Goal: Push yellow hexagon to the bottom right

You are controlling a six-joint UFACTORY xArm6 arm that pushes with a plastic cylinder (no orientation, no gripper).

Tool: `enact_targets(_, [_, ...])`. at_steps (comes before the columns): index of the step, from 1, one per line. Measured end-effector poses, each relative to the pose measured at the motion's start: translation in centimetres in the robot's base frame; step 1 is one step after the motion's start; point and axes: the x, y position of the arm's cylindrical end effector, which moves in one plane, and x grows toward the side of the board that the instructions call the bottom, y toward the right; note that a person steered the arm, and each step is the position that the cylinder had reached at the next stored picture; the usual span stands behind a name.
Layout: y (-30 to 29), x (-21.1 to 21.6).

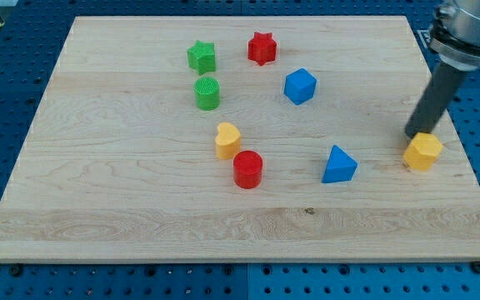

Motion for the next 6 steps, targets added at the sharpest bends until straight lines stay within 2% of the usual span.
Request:
enact_targets(2, [2.3, 4.7])
enact_targets(4, [0.6, 0.3])
enact_targets(6, [-2.2, 4.4])
